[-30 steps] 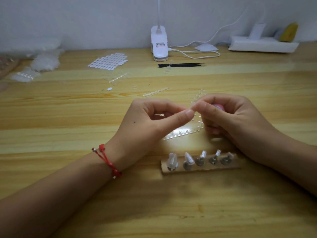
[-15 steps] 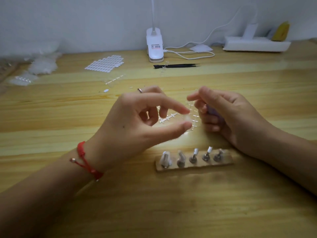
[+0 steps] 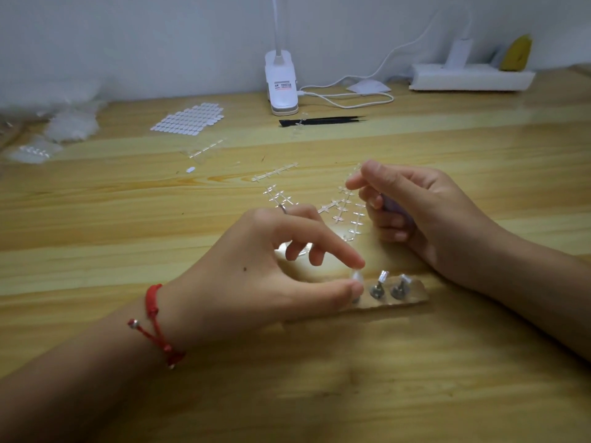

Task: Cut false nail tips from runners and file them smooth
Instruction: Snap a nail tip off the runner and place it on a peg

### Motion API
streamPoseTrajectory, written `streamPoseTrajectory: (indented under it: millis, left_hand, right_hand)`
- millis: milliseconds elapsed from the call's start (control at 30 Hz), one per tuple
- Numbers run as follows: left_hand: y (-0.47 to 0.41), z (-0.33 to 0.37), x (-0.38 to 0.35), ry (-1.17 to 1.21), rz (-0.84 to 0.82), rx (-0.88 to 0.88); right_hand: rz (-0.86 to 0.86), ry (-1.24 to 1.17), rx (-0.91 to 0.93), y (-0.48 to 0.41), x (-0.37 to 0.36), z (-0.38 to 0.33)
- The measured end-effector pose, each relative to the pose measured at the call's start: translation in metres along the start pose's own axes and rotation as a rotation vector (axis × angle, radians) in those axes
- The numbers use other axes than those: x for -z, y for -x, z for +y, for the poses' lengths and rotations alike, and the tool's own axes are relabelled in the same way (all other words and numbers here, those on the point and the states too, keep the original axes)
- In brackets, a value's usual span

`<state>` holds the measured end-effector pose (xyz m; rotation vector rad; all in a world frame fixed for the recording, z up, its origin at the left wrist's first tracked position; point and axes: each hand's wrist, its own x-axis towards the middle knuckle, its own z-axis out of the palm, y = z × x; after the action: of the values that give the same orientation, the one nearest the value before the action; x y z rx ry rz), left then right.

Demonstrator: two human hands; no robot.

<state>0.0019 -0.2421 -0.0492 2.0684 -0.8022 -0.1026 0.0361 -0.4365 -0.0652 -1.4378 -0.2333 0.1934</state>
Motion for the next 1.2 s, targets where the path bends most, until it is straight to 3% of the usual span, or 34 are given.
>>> streamPoseTrajectory:
  millis: [267, 600, 800, 1033, 1200]
  left_hand:
    - [0.001, 0.002, -0.001, 0.007, -0.043, 0.026]
    - [0.000, 0.010, -0.003, -0.192, -0.019, 0.028]
    - [-0.012, -0.001, 0.022, 0.053, 0.063, 0.160]
    - [-0.010, -0.025, 0.024, -0.461, -0.024, 0.224]
    - [-0.011, -0.029, 0.027, -0.472, 0.005, 0.195]
  right_hand:
    - [-0.004, 0.005, 0.003, 0.000, -0.001, 0.001]
    - [0.008, 0.031, -0.004, -0.001, -0.001, 0.001]
    - [0.056, -0.066, -0.025, -0.003, 0.002, 0.000]
    - [0.104, -0.106, -0.006, -0.003, 0.004, 0.000]
    - [0.101, -0.092, -0.010, -0.003, 0.005, 0.000]
